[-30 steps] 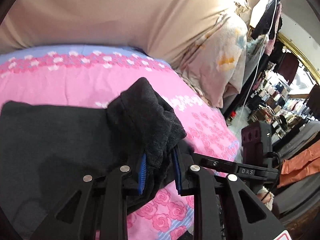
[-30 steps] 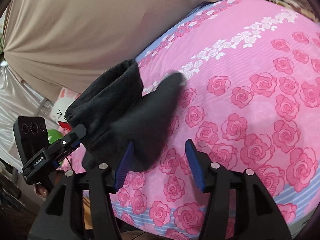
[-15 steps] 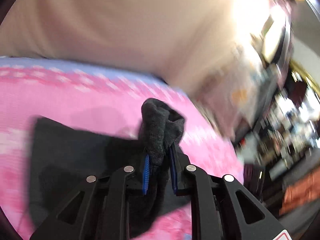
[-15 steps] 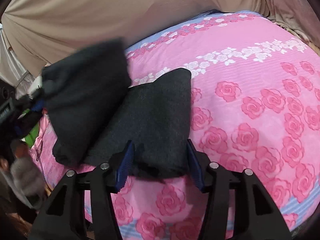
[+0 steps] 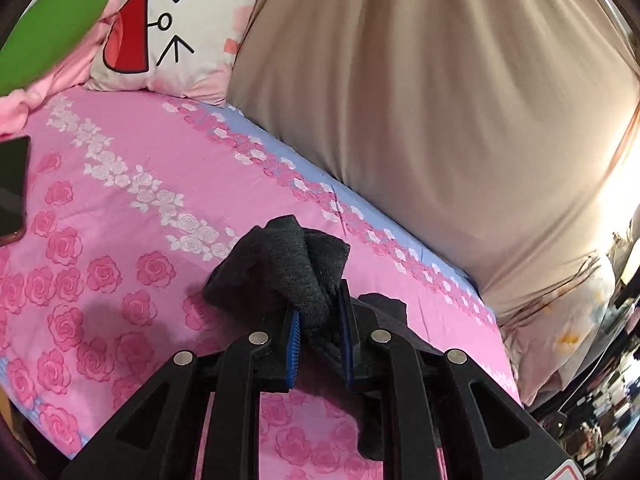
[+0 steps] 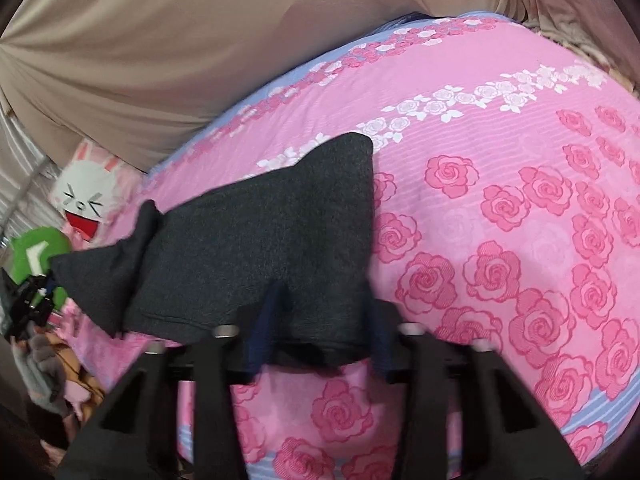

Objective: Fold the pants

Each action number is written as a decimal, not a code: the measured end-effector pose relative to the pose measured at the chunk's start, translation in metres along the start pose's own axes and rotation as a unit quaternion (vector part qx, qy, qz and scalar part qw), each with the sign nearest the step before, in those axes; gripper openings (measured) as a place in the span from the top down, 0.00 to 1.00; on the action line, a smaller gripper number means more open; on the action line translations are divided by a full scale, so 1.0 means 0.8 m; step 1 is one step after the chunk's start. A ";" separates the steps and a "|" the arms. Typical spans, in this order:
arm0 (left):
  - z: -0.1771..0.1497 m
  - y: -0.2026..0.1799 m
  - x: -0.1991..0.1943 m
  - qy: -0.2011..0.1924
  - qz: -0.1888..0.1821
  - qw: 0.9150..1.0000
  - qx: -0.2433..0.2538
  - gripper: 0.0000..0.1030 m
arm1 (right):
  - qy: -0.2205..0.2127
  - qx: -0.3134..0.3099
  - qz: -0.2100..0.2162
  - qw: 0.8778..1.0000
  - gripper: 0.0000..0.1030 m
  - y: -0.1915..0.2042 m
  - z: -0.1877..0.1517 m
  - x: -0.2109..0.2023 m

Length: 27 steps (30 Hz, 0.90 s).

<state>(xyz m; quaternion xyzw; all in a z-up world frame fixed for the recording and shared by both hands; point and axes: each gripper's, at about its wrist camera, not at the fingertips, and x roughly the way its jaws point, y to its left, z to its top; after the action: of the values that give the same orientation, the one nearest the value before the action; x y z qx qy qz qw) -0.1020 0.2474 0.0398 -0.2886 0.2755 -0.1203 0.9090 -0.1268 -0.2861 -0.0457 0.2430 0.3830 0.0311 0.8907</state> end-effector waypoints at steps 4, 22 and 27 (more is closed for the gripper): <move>0.019 -0.020 -0.001 -0.007 -0.021 1.000 0.018 0.87 | -0.039 -0.016 -0.007 0.999 0.89 0.009 0.031 -0.051; -0.064 -0.379 0.032 0.108 -0.274 0.919 0.263 0.84 | -0.083 0.031 -0.026 0.996 0.50 -0.051 0.021 -0.091; -0.179 -0.399 0.126 0.280 -0.272 0.890 0.237 0.57 | -0.085 0.053 -0.028 0.995 0.46 -0.068 0.011 -0.103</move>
<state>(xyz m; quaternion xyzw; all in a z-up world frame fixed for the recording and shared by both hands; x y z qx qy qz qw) -0.1203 -0.1127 0.0872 -0.0831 0.3923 -0.5003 0.7674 -0.1858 -0.3574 -0.0108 0.2809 0.3141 -0.0350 0.9062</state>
